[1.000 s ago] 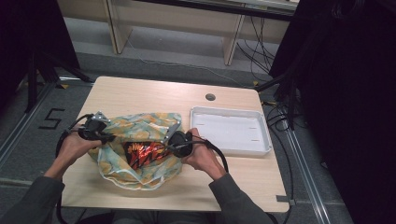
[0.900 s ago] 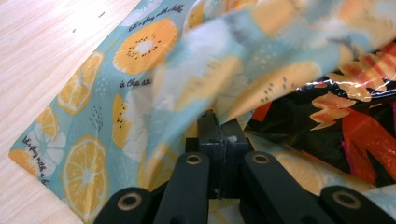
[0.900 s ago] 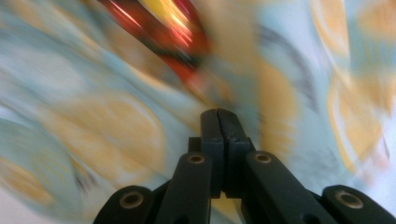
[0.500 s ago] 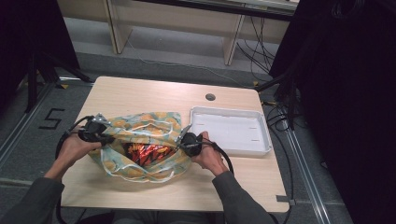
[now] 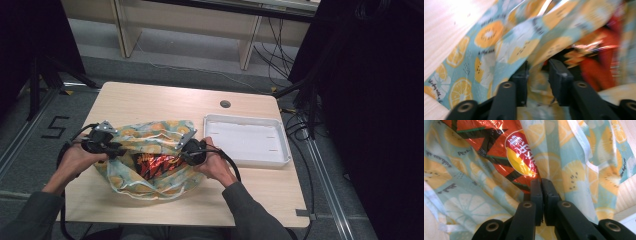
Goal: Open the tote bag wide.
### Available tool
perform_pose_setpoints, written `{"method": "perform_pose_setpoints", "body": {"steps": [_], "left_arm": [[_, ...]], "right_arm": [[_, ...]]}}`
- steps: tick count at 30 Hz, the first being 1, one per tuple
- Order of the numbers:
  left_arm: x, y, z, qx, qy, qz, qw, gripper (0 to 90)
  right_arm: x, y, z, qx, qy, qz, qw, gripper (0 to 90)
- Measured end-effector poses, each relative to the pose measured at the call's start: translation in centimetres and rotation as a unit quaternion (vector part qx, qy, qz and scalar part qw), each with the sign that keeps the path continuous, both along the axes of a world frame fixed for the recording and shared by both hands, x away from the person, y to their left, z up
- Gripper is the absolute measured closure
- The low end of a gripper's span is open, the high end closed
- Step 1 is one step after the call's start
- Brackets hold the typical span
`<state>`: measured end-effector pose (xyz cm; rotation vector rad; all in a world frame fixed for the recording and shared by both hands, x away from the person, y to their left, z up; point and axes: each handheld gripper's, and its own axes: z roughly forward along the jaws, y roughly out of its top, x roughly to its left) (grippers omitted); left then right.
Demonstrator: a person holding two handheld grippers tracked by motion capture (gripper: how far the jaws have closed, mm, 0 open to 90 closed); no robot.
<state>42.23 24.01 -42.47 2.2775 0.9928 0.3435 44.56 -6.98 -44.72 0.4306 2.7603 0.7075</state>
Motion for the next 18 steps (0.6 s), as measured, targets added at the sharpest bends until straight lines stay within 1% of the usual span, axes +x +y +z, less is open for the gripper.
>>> {"method": "perform_pose_setpoints", "body": {"steps": [1,2,3,4,5,6,7,8,9,10,11,12,13,14,17,18], "left_arm": [[0.0,0.0,0.0,0.000,0.000,0.000,1.0000,66.4],[-0.7,-0.1,0.9,0.002,-0.004,-0.010,0.9999,66.4],[-1.7,-0.3,1.9,0.002,-0.018,-0.017,0.9997,66.6],[-1.7,-0.3,1.9,0.002,-0.018,-0.017,0.9997,69.9],[-2.8,-1.0,2.0,0.003,-0.041,-0.030,0.9987,73.8],[-3.4,-1.6,1.6,0.008,-0.032,-0.038,0.9987,76.1],[-3.9,-2.0,1.1,0.031,-0.020,-0.065,0.9972,78.5],[-4.4,-2.6,0.2,0.036,-0.011,-0.072,0.9967,81.2],[-4.8,-2.9,-0.4,0.044,-0.002,-0.071,0.9965,84.7],[-5.1,-3.1,-1.6,0.062,0.008,-0.074,0.9953,87.1],[-5.4,-3.2,-2.6,0.070,0.030,-0.071,0.9945,88.2],[-5.4,-3.2,-2.6,0.070,0.030,-0.071,0.9945,88.2],[-5.7,-3.1,-3.6,0.077,0.037,-0.073,0.9936,88.2],[-6.6,-3.0,-4.6,0.093,0.054,-0.073,0.9915,88.4],[-7.3,-2.6,-5.1,0.114,0.056,-0.079,0.9888,89.0],[-7.4,-2.6,-5.2,0.112,0.054,-0.076,0.9893,89.0]], "right_arm": [[0.0,0.0,0.0,0.000,0.000,0.000,1.0000,89.0],[0.0,0.0,0.0,0.000,0.000,-0.001,1.0000,89.2],[0.3,0.0,-0.1,-0.002,-0.002,-0.003,1.0000,89.5],[0.2,0.0,-0.1,0.001,0.001,-0.014,0.9999,89.7],[0.6,0.1,-0.2,0.000,-0.002,-0.011,0.9999,90.0],[0.7,0.1,-0.3,-0.001,-0.001,-0.014,0.9999,90.0],[1.1,0.2,-0.4,0.000,-0.010,-0.007,0.9999,90.0],[1.3,0.3,-0.5,0.000,-0.009,-0.019,0.9998,90.0],[1.6,0.4,-0.7,0.001,-0.010,-0.023,0.9997,90.0],[1.9,0.5,-0.9,-0.001,-0.015,-0.023,0.9996,90.0],[2.3,0.7,-1.2,-0.005,-0.014,-0.031,0.9994,90.0],[2.3,0.7,-1.2,-0.005,-0.014,-0.031,0.9994,90.0],[2.7,0.7,-1.5,-0.006,-0.016,-0.033,0.9993,90.0],[3.5,0.9,-2.1,-0.014,-0.016,-0.043,0.9988,90.0],[4.0,0.9,-2.6,-0.021,-0.015,-0.048,0.9985,90.0],[4.1,1.0,-2.8,-0.018,-0.013,-0.051,0.9985,90.0]]}}
